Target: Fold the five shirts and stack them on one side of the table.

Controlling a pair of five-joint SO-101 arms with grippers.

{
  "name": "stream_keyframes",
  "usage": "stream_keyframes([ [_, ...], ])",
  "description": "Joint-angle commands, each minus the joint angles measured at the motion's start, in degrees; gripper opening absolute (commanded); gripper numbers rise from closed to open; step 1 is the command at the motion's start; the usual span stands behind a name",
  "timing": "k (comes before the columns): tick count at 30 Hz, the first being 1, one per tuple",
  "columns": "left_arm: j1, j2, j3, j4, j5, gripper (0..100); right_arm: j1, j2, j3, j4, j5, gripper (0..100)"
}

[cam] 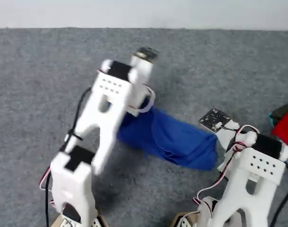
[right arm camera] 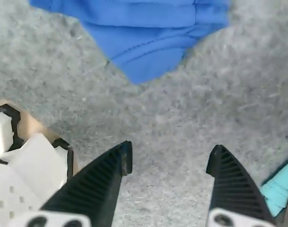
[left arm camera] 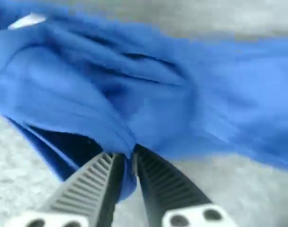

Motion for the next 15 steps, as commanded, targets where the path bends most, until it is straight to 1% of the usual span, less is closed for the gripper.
stream_keyframes([
  [1, 10.4, -10.8, 5.8, 2.0, -1.8, 1, 2.7, -1.0, -0.4, -0.7, 0.7, 26.6],
  [7, 21.9, -11.2, 6.5, 1.8, -1.2, 1, 9.2, -1.0, -0.4, -1.0, 0.9, 26.6],
  [9, 26.2, -10.4, 6.0, 1.8, -0.1, 1, 11.2, -1.0, -0.4, -1.1, 0.9, 26.6],
  [15, 35.7, -4.0, -1.9, 1.8, 0.6, 1, 14.1, -1.0, 2.3, -2.2, 0.9, 26.6],
])
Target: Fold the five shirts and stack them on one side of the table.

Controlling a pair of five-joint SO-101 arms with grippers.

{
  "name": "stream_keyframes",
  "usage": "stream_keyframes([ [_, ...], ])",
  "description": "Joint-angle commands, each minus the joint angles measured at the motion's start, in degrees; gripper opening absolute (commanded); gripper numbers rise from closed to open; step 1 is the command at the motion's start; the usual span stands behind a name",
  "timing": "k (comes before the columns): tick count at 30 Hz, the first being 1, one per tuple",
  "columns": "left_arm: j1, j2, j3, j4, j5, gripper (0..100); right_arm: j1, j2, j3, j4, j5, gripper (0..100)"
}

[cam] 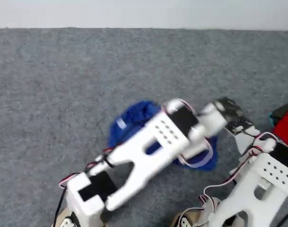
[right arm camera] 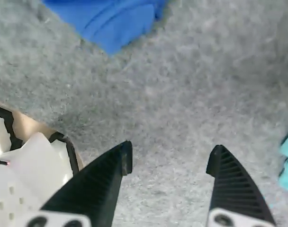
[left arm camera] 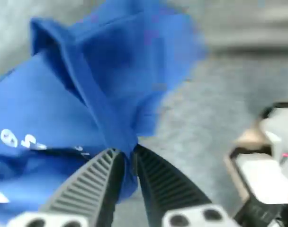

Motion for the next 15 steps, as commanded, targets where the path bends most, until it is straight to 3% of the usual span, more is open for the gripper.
stream_keyframes([
  [1, 6.2, 4.3, -7.9, 1.7, 0.9, 1, 2.2, -1.0, 1.5, -1.8, 0.7, 26.6],
  [10, 6.3, 14.6, -18.9, 1.7, 0.8, 2, 6.2, -1.1, 1.8, -2.5, 6.0, 26.6],
  [15, 1.5, 14.1, -19.3, 1.8, 5.8, 14, 5.9, -1.1, 2.0, -2.5, 6.0, 26.6],
])
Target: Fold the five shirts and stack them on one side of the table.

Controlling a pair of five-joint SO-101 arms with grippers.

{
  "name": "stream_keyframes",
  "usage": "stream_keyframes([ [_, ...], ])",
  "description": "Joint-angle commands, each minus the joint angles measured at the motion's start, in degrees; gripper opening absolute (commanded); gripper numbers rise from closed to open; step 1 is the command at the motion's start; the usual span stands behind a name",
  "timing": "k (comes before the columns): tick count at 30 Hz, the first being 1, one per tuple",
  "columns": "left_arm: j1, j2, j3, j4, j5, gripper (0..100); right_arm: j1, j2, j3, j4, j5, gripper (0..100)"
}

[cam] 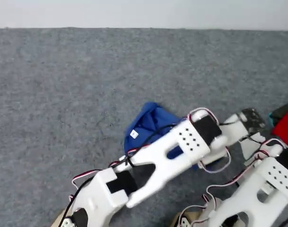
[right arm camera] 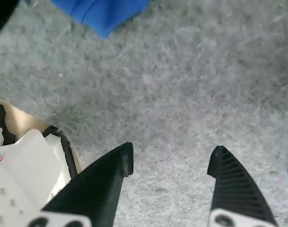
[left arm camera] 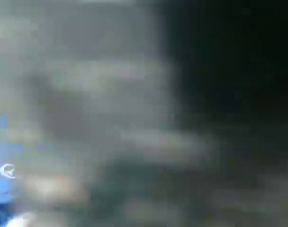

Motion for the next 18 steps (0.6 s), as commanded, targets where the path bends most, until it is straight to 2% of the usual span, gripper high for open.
stream_keyframes([
  [1, -5.2, -2.1, -2.2, 1.6, 6.4, 15, 0.2, -1.1, 0.0, -0.6, 0.9, 26.6],
  [8, -12.0, -9.6, -1.8, 1.6, 7.1, 19, 0.0, -1.1, 0.1, -0.8, 0.9, 26.6],
  [12, -24.3, -9.9, 0.2, 1.6, 7.4, 19, -1.3, -1.1, 0.2, -1.5, 0.6, 26.6],
  [18, -42.9, -8.7, 10.6, 1.5, 7.5, 19, -1.0, -1.1, 0.1, -1.3, 0.8, 26.6],
])
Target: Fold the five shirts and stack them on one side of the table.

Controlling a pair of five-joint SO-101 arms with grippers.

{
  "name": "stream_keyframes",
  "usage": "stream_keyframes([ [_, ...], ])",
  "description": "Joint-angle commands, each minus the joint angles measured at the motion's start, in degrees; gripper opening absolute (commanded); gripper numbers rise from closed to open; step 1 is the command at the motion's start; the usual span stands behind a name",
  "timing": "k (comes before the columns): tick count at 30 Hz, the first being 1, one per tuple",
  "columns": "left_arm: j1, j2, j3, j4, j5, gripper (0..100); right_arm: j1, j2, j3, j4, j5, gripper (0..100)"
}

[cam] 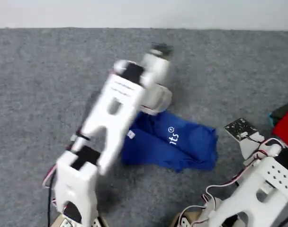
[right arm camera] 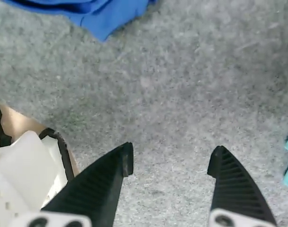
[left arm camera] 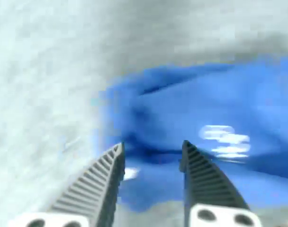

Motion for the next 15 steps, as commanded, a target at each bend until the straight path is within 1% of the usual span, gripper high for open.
stream_keyframes([
  [1, -12.4, -1.8, 6.9, 1.5, 0.9, 19, -0.2, -1.1, -0.3, -0.1, 0.5, 26.6],
  [4, -15.6, -0.2, 12.0, 1.5, 0.8, 19, -0.2, -1.1, -0.3, -0.1, 0.5, 26.6],
  [7, -15.8, 1.7, 15.8, 1.5, 0.8, 19, -0.2, -1.1, -0.3, -0.3, 0.5, 26.6],
  [12, -10.9, 3.0, 17.6, 1.5, 0.5, 19, -0.5, -1.1, -0.2, -0.4, 0.5, 26.6],
  [15, -8.4, 1.2, 17.5, 1.6, 0.5, 19, -0.5, -1.1, -0.2, -0.7, 0.5, 26.6],
])
